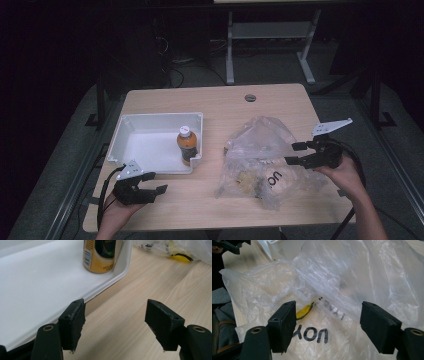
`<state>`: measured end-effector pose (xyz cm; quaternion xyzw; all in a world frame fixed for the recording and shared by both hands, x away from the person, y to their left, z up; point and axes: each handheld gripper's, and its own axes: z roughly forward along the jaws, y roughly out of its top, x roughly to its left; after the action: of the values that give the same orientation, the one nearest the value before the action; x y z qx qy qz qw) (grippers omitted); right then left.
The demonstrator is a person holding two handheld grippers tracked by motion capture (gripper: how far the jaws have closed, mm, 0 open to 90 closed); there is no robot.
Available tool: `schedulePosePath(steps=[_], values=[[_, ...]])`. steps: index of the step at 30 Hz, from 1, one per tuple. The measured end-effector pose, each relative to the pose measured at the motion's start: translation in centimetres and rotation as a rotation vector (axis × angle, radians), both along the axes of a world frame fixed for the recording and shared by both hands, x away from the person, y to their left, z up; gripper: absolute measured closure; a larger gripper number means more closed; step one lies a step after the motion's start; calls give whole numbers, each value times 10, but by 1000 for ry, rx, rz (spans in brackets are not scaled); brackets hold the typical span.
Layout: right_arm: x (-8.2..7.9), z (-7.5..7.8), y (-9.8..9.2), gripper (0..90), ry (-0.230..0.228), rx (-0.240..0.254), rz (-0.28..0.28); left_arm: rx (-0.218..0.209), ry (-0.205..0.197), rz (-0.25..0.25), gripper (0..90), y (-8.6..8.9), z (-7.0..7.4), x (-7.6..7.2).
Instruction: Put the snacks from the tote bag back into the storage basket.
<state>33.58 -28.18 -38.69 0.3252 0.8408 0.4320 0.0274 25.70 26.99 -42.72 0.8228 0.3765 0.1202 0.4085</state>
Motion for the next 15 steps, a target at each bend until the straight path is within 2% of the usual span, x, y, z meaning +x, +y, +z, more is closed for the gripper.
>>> schedulePosePath(steps=[15], values=[[-24,-17,-10,284,0,26,-3,-1,4,0,316,0,-1,0]])
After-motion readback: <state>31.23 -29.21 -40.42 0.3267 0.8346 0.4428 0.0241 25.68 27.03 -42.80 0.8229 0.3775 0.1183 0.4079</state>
